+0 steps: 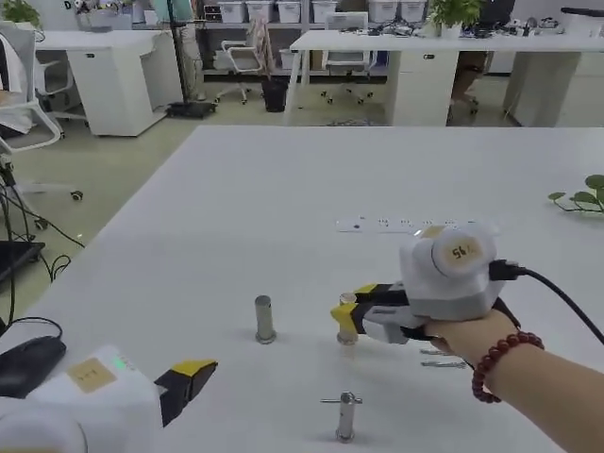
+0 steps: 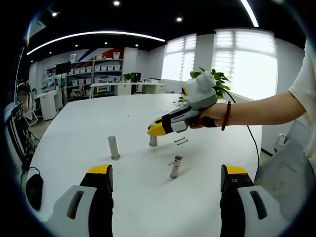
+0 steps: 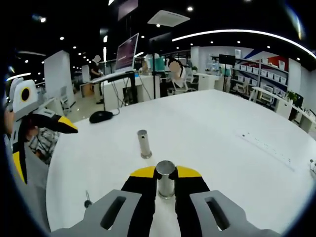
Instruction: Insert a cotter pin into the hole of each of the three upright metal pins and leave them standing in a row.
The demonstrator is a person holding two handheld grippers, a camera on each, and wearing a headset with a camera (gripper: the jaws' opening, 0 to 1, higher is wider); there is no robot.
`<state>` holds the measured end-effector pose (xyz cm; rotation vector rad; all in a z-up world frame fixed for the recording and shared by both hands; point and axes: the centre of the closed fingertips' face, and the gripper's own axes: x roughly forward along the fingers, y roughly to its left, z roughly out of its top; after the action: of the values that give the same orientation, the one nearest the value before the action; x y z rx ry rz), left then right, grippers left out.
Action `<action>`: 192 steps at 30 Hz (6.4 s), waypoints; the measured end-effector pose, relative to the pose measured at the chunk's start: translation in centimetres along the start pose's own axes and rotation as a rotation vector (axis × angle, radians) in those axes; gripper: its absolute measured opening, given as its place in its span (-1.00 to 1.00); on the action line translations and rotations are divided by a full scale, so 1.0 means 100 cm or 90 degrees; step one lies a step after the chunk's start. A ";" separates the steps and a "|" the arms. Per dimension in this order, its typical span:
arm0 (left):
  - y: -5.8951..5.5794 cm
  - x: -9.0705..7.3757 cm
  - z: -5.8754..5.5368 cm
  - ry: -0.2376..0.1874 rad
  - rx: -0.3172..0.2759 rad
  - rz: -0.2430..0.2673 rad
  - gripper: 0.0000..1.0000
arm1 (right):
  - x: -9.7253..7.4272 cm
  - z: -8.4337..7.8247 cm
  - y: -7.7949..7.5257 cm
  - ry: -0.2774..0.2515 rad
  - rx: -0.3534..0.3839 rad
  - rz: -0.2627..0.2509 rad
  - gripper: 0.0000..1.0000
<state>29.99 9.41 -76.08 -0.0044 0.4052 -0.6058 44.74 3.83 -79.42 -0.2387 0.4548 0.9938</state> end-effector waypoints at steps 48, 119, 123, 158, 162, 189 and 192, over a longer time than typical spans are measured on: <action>-0.029 -0.015 -0.008 0.016 0.045 -0.009 0.70 | -0.089 -0.057 0.058 0.007 0.018 -0.023 -0.73; -0.054 -0.034 -0.010 -0.008 0.056 -0.034 0.81 | -0.123 -0.040 0.067 -0.015 0.067 0.004 -0.23; -0.054 -0.034 -0.010 -0.009 0.055 -0.035 0.83 | -0.128 -0.042 0.054 0.008 0.059 0.005 -0.23; -0.054 -0.025 -0.013 0.009 0.065 -0.033 0.75 | -0.076 -0.102 -0.031 0.278 -0.160 0.025 -0.66; -0.052 -0.024 -0.013 0.008 0.060 -0.028 0.74 | -0.073 -0.109 -0.038 0.294 -0.159 0.027 -0.67; -0.050 -0.031 -0.019 0.019 0.066 -0.029 0.65 | -0.073 -0.119 -0.042 0.407 -0.228 0.075 -0.91; -0.049 -0.032 -0.019 0.020 0.067 -0.028 0.65 | -0.073 -0.119 -0.042 0.412 -0.236 0.071 -0.93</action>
<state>24.22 7.32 -76.03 0.0969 0.4042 -0.6704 41.84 -8.60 -86.51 -0.8909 0.8759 1.0976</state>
